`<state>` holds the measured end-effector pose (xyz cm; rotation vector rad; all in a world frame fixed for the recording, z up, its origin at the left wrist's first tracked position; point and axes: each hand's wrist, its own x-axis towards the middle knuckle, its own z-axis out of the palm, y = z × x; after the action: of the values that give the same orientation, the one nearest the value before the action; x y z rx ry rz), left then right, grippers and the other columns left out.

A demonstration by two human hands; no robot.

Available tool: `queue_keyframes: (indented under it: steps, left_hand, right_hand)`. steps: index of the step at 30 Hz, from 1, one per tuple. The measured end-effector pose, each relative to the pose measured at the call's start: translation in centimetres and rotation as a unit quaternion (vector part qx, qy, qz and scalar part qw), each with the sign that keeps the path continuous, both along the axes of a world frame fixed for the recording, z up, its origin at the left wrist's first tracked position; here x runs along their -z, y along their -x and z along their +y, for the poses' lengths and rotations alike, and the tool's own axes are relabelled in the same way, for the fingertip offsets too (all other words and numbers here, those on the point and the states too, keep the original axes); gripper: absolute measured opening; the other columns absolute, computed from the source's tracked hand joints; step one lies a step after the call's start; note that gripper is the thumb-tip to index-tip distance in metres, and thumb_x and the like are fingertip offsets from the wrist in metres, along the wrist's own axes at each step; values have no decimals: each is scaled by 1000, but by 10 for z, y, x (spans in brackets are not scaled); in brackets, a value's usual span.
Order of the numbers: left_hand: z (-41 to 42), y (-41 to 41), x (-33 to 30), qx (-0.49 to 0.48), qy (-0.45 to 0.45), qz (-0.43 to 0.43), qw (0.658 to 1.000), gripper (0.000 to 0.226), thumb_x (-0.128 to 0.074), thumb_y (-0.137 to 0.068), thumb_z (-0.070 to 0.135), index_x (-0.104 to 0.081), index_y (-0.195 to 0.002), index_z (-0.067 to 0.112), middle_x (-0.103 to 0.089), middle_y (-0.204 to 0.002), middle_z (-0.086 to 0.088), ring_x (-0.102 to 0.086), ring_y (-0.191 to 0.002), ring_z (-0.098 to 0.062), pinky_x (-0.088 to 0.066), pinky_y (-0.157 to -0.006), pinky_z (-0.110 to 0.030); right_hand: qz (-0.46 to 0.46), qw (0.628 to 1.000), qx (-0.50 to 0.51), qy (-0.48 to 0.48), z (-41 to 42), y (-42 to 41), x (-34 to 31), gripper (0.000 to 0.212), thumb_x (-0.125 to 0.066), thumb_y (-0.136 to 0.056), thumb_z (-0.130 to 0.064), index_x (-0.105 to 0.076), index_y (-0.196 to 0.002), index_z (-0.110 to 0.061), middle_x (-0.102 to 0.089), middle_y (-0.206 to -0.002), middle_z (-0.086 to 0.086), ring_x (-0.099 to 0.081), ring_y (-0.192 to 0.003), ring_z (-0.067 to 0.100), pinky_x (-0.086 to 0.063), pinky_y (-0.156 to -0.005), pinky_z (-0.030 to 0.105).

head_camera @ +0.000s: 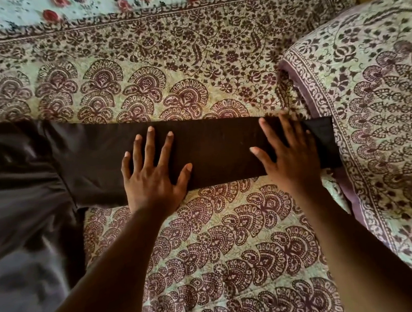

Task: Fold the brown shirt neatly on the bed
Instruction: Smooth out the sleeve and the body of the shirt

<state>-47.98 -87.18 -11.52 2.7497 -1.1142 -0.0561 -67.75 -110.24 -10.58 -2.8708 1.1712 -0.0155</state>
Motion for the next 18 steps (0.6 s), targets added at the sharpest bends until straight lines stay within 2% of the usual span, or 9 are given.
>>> queue_keyframes:
  steps: [5, 9, 11, 12, 13, 14, 15, 16, 18]
  left_hand:
    - [-1, -2, 2, -5, -1, 3, 1000, 76, -29, -96, 74, -14, -163, 40, -7, -174, 1, -8, -160, -27, -15, -126, -54]
    - [1, -7, -2, 12, 6, 45, 999, 67, -23, -100, 67, -13, -162, 44, -2, -174, 4, -1, -161, -23, -5, -129, -49]
    - [2, -15, -6, 5, 29, 132, 991, 63, -24, -99, 63, -21, -160, 47, -3, -173, 9, 3, -160, -17, 2, -128, -44]
    - [1, -19, -10, -3, 62, 204, 977, 63, -29, -97, 60, -29, -158, 46, -7, -173, 11, 1, -160, -14, 4, -128, -42]
    - [3, -26, -16, -26, 125, 293, 948, 62, -38, -94, 54, -40, -154, 41, -16, -172, 10, -4, -160, -13, 2, -130, -41]
    - [6, -32, -24, -66, 205, 370, 904, 60, -46, -90, 46, -51, -149, 33, -30, -168, 7, -15, -158, -14, -6, -130, -42]
    - [13, -39, -32, -110, 276, 403, 866, 56, -50, -88, 37, -60, -142, 25, -43, -161, 3, -29, -154, -17, -19, -129, -42]
    - [25, -45, -40, -140, 316, 379, 858, 50, -51, -88, 28, -65, -135, 19, -54, -152, -2, -42, -147, -20, -31, -123, -41]
    - [57, -55, -49, -149, 297, 221, 917, 41, -49, -86, 12, -69, -122, 14, -64, -136, -5, -55, -131, -25, -43, -110, -36]
  right_hand:
    - [-51, 996, 73, -2, 22, -32, -4, 72, -27, -102, -69, -33, -160, -27, -20, -171, 14, -14, -157, 42, -18, -124, 61]
    - [-87, 993, -69, -35, 79, -96, -5, 65, -25, -107, -58, -29, -162, -24, -19, -172, 9, -13, -159, 34, -18, -124, 60]
    - [-44, 991, -97, -77, 99, -111, -1, 70, -18, -103, -65, -19, -164, -31, -10, -174, 2, -5, -160, 29, -13, -125, 63]
    - [-19, 993, -86, -83, 102, -112, 3, 72, -14, -101, -70, -13, -164, -35, -5, -174, -1, -2, -161, 27, -9, -125, 63]
    - [-3, 995, -61, -83, 102, -110, 5, 74, -13, -99, -74, -9, -164, -38, -1, -174, -3, 1, -161, 26, -6, -126, 62]
    - [4, 996, -26, -84, 100, -107, 5, 77, -14, -98, -77, -6, -164, -38, 1, -174, -3, 3, -161, 26, -4, -126, 62]
    - [5, 996, 12, -87, 99, -105, 4, 81, -14, -96, -79, -6, -164, -36, 1, -174, -1, 4, -160, 29, -2, -125, 63]
    - [0, 995, 49, -90, 100, -105, 2, 84, -14, -96, -80, -7, -165, -33, -1, -174, 3, 5, -160, 33, -2, -125, 65]
    - [-14, 994, 83, -68, 110, -113, -3, 86, -17, -98, -76, -15, -165, -21, -9, -173, 12, 2, -159, 41, -4, -124, 68]
